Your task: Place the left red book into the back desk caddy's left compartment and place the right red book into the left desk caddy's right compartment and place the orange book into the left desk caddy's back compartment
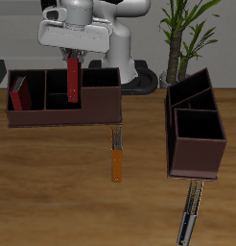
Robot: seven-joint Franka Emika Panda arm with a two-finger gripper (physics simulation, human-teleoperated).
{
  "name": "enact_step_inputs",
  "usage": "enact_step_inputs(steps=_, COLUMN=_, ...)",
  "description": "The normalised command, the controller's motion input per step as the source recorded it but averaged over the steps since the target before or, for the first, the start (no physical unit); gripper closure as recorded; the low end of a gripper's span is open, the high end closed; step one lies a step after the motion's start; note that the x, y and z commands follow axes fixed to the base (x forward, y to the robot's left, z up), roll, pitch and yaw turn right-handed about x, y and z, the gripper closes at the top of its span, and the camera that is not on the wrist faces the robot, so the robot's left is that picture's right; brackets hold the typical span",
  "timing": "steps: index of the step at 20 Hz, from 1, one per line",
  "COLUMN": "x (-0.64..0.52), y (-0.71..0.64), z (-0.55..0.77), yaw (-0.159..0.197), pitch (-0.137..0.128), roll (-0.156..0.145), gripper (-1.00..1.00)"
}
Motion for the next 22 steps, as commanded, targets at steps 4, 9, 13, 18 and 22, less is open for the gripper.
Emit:
enact_step_inputs(steps=4, x=-0.05, y=0.48, z=0.24, yaw=-0.010, pitch=0.027, roll=0.037, gripper=1.00)
enact_step_inputs(steps=9, x=-0.09, y=0.46, z=0.36, yaw=-0.009, pitch=-0.022, roll=0.040, gripper=1.00)
enact_step_inputs(steps=13, x=0.01, y=0.49, z=0.29, yaw=0.018, pitch=-0.011, roll=0.030, gripper=1.00)
enact_step_inputs(steps=18, x=0.16, y=0.46, z=0.35, yaw=0.012, pitch=-0.023, roll=-0.021, gripper=1.00)
enact_step_inputs(steps=22, x=0.25, y=0.27, z=0.11, yaw=-0.029, pitch=0.012, roll=-0.026, gripper=1.00)
